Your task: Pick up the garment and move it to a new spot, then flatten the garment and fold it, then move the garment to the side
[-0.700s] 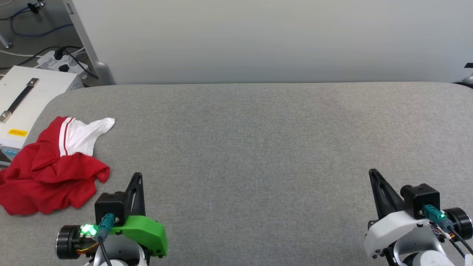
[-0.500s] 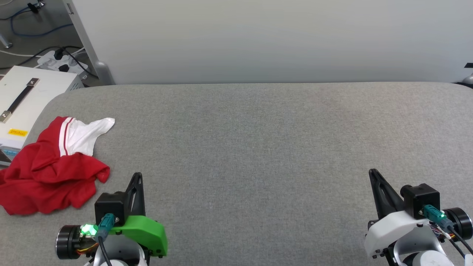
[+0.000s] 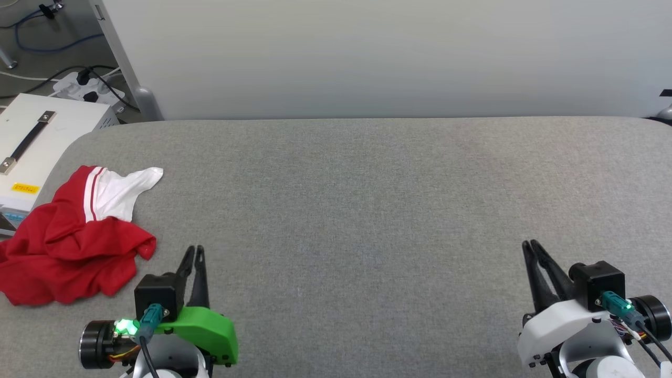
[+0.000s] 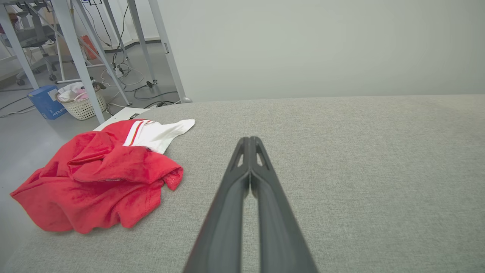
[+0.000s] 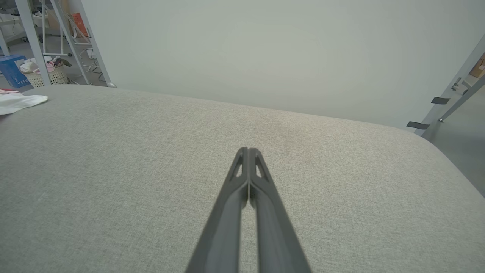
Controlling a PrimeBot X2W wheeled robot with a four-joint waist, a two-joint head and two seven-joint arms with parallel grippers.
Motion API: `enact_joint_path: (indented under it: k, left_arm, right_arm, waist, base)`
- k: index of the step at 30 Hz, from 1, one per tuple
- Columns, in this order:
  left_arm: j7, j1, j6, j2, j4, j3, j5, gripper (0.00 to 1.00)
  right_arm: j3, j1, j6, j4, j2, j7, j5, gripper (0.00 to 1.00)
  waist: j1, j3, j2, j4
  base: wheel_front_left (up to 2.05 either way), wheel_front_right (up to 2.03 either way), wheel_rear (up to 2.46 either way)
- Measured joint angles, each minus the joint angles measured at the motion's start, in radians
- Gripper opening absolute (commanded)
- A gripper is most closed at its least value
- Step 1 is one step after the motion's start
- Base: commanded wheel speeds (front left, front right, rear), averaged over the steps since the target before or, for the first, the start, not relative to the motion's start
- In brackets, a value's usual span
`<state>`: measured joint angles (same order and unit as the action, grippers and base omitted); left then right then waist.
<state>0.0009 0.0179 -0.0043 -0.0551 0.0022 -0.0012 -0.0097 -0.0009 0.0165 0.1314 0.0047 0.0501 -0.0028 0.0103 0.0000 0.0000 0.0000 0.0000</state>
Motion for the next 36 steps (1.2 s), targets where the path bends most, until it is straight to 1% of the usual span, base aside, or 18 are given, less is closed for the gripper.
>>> enact_joint_path:
  k: [1,2,36]
  left_arm:
    - [0.0,0.0,0.0,0.0,0.0,0.0,0.0,0.0]
    - [0.0,0.0,0.0,0.0,0.0,0.0,0.0,1.0]
    - [-0.062,0.0,0.026,0.0,-0.006,-0.019,-0.03,1.0]
  right_arm:
    - [0.0,0.0,0.0,0.0,0.0,0.0,0.0,0.0]
    - [0.0,0.0,0.0,0.0,0.0,0.0,0.0,1.0]
    - [-0.038,0.001,0.0,-0.034,0.0,-0.057,0.07,1.0]
  waist:
    - [0.0,0.0,0.0,0.0]
    - [0.0,0.0,0.0,0.0]
    - [0.0,0.003,0.0,0.0]
  base:
    - [0.0,0.0,0.0]
    - [0.0,0.0,0.0]
    - [0.0,0.0,0.0]
